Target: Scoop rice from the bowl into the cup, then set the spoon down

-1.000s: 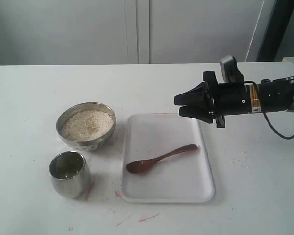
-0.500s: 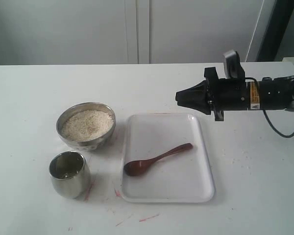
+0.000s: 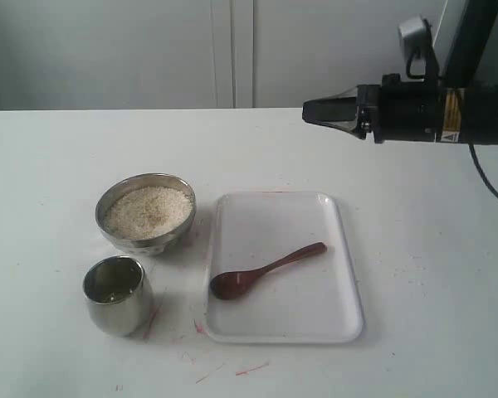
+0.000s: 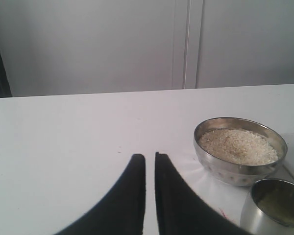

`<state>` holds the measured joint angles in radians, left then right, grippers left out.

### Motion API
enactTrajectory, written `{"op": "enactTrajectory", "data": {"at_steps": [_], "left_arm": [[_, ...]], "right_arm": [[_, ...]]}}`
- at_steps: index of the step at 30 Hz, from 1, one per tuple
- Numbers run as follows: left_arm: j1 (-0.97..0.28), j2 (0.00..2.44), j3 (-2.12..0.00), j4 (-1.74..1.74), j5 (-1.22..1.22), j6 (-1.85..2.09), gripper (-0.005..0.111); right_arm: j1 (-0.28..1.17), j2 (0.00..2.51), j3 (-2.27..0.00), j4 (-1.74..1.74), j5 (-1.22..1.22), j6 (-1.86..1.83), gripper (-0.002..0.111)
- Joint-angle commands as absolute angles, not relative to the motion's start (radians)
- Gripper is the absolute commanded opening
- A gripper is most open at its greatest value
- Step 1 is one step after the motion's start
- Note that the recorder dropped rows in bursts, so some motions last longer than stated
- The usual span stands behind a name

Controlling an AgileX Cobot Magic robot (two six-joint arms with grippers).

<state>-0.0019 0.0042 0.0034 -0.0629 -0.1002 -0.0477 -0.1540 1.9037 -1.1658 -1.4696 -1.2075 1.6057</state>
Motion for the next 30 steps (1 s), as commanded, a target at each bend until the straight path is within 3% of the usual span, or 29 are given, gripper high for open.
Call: {"op": "enactTrajectory", "data": {"at_steps": [1, 6, 11, 16, 30], "left_arm": [[-0.003, 0.0, 0.0, -0.067, -0.105, -0.049, 0.014], [-0.003, 0.0, 0.0, -0.067, -0.105, -0.049, 0.014], [-0.003, 0.0, 0.0, -0.067, -0.105, -0.049, 0.014], [-0.003, 0.0, 0.0, -0.067, -0.105, -0.049, 0.014], [-0.003, 0.0, 0.0, -0.067, -0.105, -0.049, 0.014]], "right_arm": [[-0.158, 1.826, -1.161, -1.456, -1.221, 1.563, 0.0], [-0.158, 1.708, -1.161, -1.473, -1.221, 1.555, 0.0], [-0.158, 1.573, -1.133, -1.567, -1.036, 1.689, 0.0], [-0.158, 1.389, -0.986, -1.567, -0.773, 1.689, 0.0], [-0.158, 0.884, -0.687, -1.567, -0.32, 1.702, 0.0]]}}
